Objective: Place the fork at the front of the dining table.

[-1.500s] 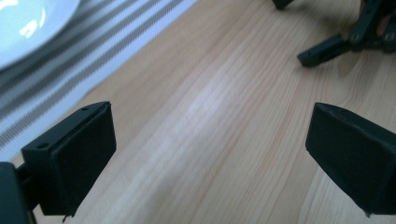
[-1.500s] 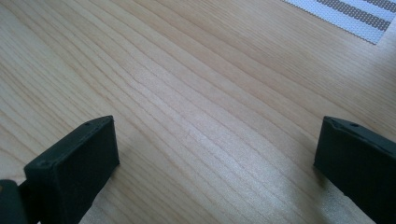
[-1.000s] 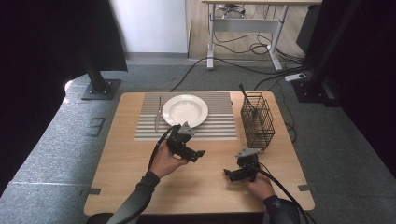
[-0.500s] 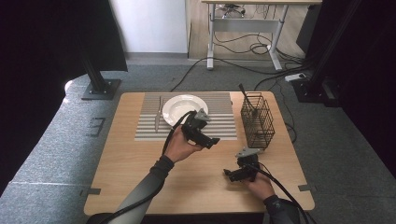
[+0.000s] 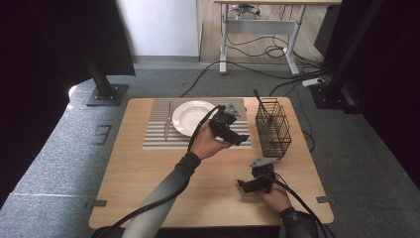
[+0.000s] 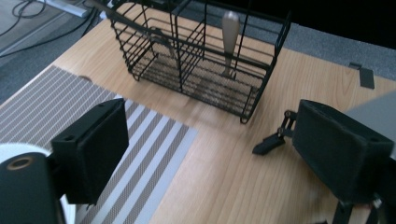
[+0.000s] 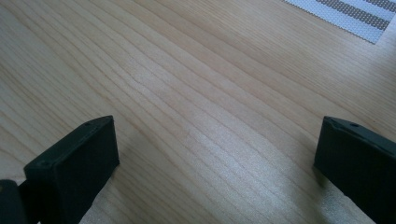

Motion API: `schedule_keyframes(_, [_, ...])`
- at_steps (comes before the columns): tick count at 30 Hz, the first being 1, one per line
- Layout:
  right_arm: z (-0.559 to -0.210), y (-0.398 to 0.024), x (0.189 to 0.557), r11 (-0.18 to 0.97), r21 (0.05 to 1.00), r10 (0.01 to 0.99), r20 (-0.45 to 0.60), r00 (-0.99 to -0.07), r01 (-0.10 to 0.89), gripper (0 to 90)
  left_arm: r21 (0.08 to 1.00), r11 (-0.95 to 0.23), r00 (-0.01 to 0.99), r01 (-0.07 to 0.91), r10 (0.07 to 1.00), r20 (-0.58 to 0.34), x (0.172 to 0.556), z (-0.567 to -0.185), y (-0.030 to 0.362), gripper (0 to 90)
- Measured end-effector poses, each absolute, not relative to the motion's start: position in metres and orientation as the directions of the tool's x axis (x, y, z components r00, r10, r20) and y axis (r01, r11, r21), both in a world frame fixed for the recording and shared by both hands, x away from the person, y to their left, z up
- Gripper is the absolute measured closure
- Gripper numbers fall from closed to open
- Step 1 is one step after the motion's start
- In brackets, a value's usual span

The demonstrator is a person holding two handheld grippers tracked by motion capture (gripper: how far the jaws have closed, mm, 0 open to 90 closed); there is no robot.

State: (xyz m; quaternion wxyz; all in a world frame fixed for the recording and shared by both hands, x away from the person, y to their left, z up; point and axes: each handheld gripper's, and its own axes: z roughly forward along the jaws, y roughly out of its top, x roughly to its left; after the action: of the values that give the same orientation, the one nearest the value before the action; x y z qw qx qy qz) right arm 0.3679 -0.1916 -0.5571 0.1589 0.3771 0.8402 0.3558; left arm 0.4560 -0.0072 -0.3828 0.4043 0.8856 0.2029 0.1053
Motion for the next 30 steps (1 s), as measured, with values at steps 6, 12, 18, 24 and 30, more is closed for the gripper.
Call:
schedule_keyframes(6, [-0.557,-0.192,0.368,0.463,0.717,0.747,0.000,-0.665,0.520,0.0,0.766,-0.582,0.901,0.274,0.433,0.006,0.467,-0.380,-0.024,16.1])
schedule_keyframes(12, [-0.557,-0.192,0.368,0.462,0.718,0.747,0.002,-0.665,0.521,0.0,0.758,-0.597,0.909,0.262,0.417,0.014,0.473,-0.380,-0.038,23.4])
schedule_keyframes(18, [-0.557,-0.192,0.368,0.462,0.718,0.747,0.001,-0.665,0.521,0.0,0.759,-0.595,0.912,0.265,0.410,0.002,0.481,-0.386,-0.054,31.9])
schedule_keyframes(24, [-0.557,-0.192,0.368,0.464,0.717,0.746,0.000,-0.666,0.520,0.0,0.749,-0.607,0.917,0.265,0.399,-0.001,0.484,-0.392,-0.071,40.1])
schedule_keyframes(30, [-0.557,-0.192,0.368,0.464,0.717,0.746,0.000,-0.666,0.520,0.0,0.737,-0.620,0.914,0.269,0.405,0.007,0.485,-0.396,-0.083,55.9])
